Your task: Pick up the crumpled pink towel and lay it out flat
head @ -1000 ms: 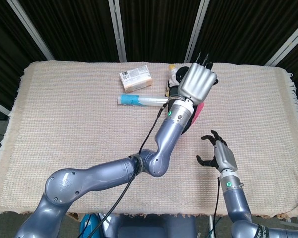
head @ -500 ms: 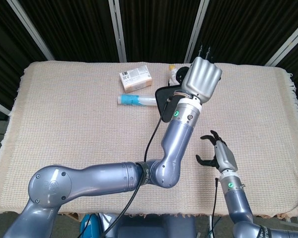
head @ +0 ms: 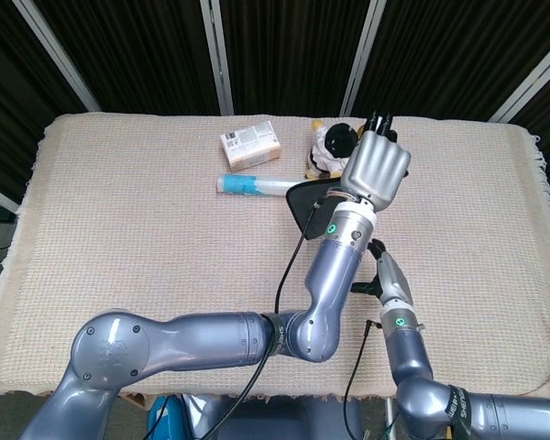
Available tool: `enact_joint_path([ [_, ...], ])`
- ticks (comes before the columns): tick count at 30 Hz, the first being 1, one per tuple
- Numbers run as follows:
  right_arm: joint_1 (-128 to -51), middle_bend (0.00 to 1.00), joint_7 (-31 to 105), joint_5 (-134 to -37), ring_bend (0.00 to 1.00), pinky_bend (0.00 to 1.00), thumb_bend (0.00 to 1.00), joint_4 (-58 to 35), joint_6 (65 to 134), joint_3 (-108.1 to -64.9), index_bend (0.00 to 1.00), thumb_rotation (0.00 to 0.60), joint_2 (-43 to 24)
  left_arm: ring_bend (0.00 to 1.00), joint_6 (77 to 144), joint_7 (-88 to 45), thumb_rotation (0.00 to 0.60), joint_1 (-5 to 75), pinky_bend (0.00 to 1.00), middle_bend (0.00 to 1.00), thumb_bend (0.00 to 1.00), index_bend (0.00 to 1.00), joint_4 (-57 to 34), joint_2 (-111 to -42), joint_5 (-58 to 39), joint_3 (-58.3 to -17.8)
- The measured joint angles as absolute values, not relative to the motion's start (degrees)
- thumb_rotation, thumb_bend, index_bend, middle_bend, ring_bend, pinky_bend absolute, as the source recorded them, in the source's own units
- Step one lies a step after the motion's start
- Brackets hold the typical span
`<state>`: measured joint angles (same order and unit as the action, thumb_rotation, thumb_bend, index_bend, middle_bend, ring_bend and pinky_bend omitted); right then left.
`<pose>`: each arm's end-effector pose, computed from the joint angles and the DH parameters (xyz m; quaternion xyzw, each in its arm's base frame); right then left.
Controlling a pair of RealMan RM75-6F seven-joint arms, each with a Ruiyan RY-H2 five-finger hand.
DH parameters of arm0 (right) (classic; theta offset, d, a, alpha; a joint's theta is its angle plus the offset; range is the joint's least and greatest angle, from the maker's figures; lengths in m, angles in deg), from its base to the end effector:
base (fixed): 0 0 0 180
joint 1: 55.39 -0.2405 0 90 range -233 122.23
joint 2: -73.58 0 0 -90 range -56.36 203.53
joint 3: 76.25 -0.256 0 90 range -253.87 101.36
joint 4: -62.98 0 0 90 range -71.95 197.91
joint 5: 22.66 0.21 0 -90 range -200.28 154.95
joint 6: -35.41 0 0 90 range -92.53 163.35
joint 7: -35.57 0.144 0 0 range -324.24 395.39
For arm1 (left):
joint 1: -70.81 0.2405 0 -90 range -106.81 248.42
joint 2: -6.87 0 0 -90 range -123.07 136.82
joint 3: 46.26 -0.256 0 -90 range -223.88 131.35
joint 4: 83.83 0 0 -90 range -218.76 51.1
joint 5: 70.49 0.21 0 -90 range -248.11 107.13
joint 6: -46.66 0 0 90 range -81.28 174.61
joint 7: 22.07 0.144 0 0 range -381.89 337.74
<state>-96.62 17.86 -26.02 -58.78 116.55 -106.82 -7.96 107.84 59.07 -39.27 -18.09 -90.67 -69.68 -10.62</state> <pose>-0.1189 -0.2978 0.0503 0.3468 -0.7657 0.3594 0.4053 0.2704 0.3911 0.0143 -0.7574 -0.1424 -0.3565 0.5282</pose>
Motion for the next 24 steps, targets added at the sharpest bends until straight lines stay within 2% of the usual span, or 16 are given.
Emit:
enact_joint_path([
  [10,-96.98,0.0,17.96,-24.09,0.0,0.0,0.33,-52.74,119.23,-108.03,0.21,0.6,-10.56,0.0,107.38,56.6,0.6,-39.07,0.04,0.23,0.55,0.61,-17.27,-89.44,-68.25,-11.05],
  [16,-96.95,0.01,17.9,-23.66,0.0,0.0,0.33,-51.46,118.96,-108.86,0.42,0.6,-11.45,0.0,107.8,55.64,0.6,-38.64,0.04,0.23,0.55,0.61,-15.9,-89.05,-68.32,-11.53],
  [24,-98.38,0.06,16.84,-23.64,0.0,0.0,0.33,-48.1,119.73,-109.35,0.48,0.6,-14.69,0.0,107.77,54.38,0.6,-38.55,0.04,0.23,0.55,0.61,-14.89,-88.71,-68.49,-11.82],
])
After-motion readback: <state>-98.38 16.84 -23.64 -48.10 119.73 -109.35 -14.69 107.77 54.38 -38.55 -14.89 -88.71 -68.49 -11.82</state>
